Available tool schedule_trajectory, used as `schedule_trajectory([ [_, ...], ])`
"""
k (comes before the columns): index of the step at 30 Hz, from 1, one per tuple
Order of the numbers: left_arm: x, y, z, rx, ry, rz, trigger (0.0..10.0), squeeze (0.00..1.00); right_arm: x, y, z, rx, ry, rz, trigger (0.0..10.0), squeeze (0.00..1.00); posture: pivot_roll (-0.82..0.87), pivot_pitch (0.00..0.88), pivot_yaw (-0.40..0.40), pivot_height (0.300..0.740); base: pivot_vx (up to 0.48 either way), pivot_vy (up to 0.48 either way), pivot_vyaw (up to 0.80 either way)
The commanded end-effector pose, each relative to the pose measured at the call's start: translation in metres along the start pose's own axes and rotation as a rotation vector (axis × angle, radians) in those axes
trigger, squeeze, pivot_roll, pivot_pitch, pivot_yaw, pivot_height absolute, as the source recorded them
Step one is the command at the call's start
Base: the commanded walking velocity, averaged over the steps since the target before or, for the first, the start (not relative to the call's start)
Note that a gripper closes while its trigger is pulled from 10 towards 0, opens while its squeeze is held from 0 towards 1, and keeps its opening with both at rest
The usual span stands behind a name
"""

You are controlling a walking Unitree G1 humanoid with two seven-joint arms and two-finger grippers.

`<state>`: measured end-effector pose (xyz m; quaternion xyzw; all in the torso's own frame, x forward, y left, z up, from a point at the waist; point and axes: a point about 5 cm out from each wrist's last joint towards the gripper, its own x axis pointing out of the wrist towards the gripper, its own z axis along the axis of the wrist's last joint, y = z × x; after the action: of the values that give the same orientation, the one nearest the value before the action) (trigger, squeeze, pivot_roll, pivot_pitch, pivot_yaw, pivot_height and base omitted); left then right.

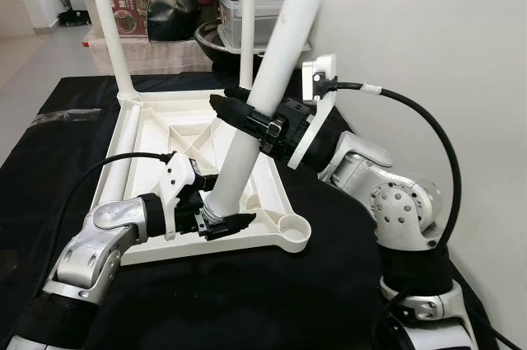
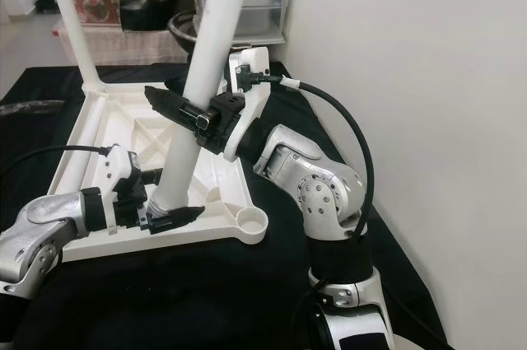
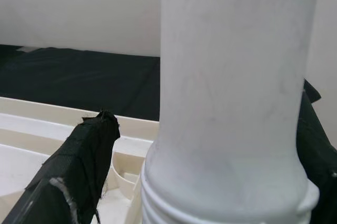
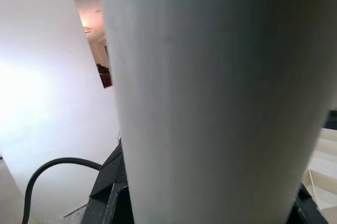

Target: Building children table

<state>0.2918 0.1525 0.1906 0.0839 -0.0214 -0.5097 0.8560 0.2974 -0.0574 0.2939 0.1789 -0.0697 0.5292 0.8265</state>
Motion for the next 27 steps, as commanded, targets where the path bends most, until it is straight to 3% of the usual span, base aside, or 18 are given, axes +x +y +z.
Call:
schedule_trajectory([
  [1,-0.002,0.005,0.005,0.012,-0.018,0.034,10.0,1.0,0.001,0.005,0.002,-0.002,-0.015,0.032,0.0,0.0,0.02,0.0,-0.056,0.74,0.0,0.0,0.0],
  [6,-0.019,0.014,0.015,0.041,-0.034,0.135,10.0,1.0,-0.009,-0.01,0.008,-0.043,-0.024,-0.037,0.0,0.0,0.03,0.0,-0.058,0.74,0.0,0.0,0.0],
  [7,-0.022,0.012,0.018,0.04,-0.038,0.128,10.0,0.95,-0.011,-0.013,0.009,-0.055,-0.022,-0.055,0.0,0.0,0.03,0.0,-0.059,0.74,0.0,0.0,0.0],
  [8,-0.025,0.01,0.021,0.037,-0.05,0.123,10.0,0.0,-0.014,-0.019,0.009,-0.077,-0.013,-0.082,0.0,0.0,0.03,0.0,-0.061,0.74,0.0,0.0,0.0],
  [11,-0.031,-0.001,0.028,0.019,-0.079,0.094,10.0,0.0,-0.022,-0.033,0.011,-0.126,0.004,-0.153,0.0,0.0,0.03,0.0,-0.061,0.74,0.0,0.0,0.0],
  [17,-0.038,-0.01,0.028,0.002,-0.081,0.088,10.0,0.0,-0.029,-0.043,0.015,-0.162,0.011,-0.214,0.0,0.0,0.04,0.0,-0.064,0.74,0.0,0.0,0.0],
  [20,-0.049,-0.01,0.018,-0.014,-0.059,0.214,10.0,0.0,-0.041,-0.061,0.018,-0.262,0.04,-0.319,0.0,0.0,0.05,0.0,-0.063,0.74,0.0,0.0,0.0],
  [24,-0.053,-0.011,0.009,-0.037,-0.048,0.292,10.0,0.0,-0.047,-0.065,0.019,-0.294,0.053,-0.341,0.0,0.0,0.05,0.0,-0.062,0.74,0.0,0.0,0.0],
  [25,-0.06,-0.01,-0.005,-0.053,0.011,0.405,10.0,0.0,-0.055,-0.069,0.019,-0.357,0.088,-0.345,0.0,0.0,0.06,0.0,-0.063,0.74,0.0,0.0,0.0],
  [27,-0.064,-0.01,-0.014,-0.067,0.061,0.46,10.0,0.0,-0.059,-0.07,0.018,-0.396,0.115,-0.347,0.0,0.0,0.06,0.0,-0.066,0.74,0.0,0.0,0.0],
])
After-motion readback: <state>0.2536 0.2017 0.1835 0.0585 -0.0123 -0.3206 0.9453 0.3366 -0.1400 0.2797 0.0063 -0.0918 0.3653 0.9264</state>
